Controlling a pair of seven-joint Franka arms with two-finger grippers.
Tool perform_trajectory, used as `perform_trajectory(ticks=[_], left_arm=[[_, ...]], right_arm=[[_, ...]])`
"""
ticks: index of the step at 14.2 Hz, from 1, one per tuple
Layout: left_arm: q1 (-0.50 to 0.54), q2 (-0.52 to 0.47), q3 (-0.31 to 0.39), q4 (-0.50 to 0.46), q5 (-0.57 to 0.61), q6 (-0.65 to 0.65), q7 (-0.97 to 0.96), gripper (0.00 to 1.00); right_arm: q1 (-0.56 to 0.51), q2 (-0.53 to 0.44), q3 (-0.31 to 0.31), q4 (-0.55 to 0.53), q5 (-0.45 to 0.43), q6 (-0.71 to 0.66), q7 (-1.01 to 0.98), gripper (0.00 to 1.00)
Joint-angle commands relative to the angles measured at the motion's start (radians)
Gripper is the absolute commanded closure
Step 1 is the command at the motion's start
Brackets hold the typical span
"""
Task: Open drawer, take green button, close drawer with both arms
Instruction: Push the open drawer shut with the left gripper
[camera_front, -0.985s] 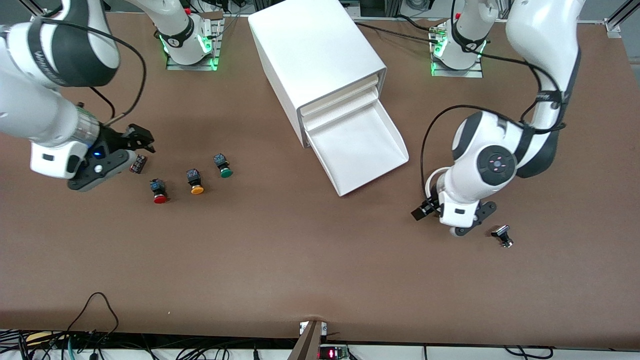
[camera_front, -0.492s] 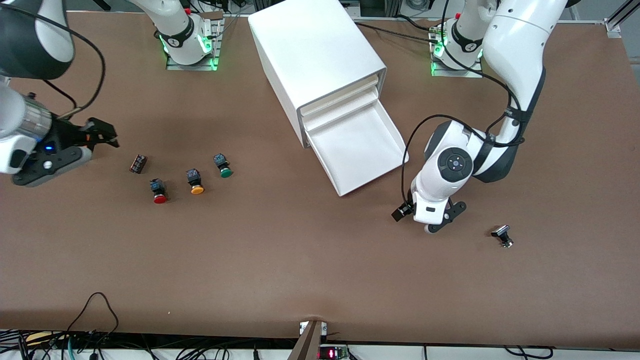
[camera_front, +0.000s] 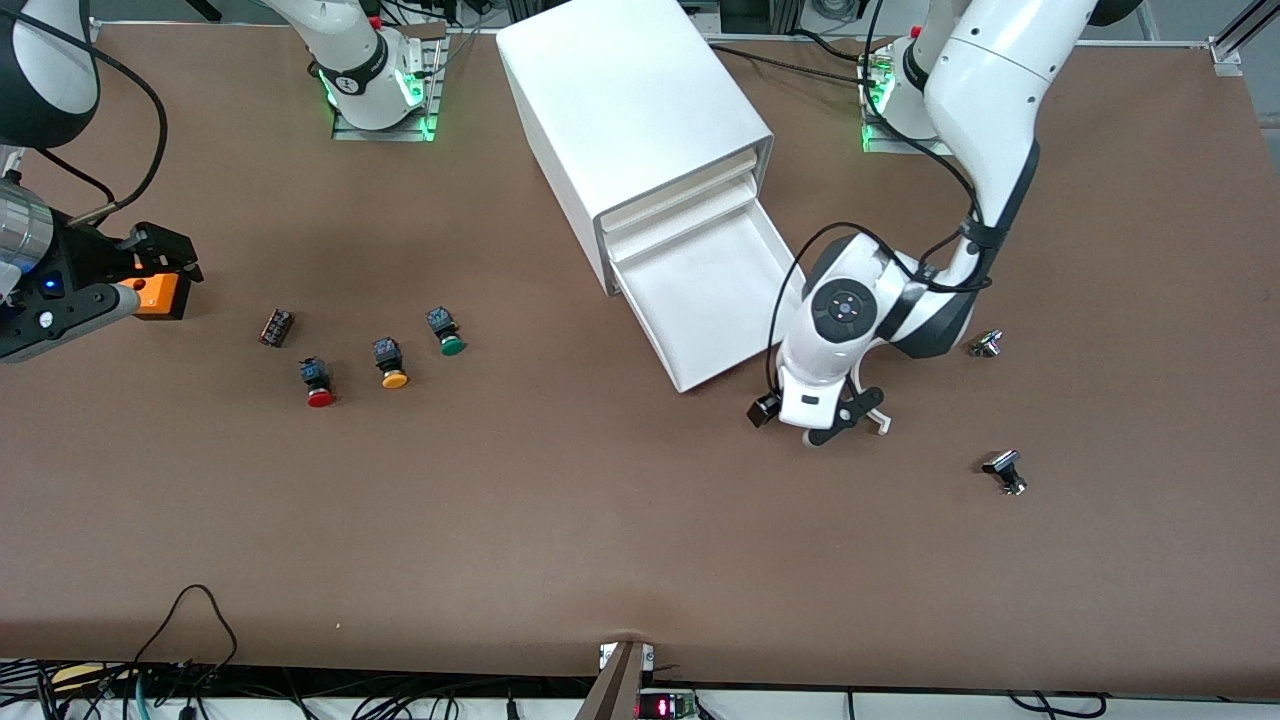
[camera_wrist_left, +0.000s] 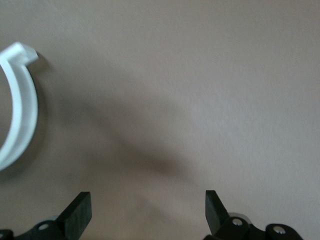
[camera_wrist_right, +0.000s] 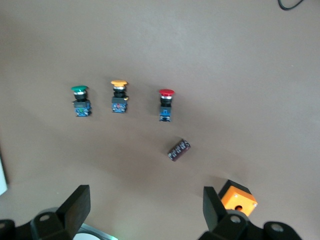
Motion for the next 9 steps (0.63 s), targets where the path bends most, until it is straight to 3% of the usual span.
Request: perform_trajectory(ticks=[1,9], left_arm=[[-0.025,-0.010,-0.003,-0.038,0.020,0.010,-0.034,0.00],[-0.027,-0.043,-0.088,-0.107,0.013,0.009,-0.128,0.00]], right_arm=[[-0.012,0.004,0.020,0.014,-0.046,-0.017,0.017,0.00],[-0.007,0.004,0.026,0.012,-0.049,-0.020,0.042,0.00]])
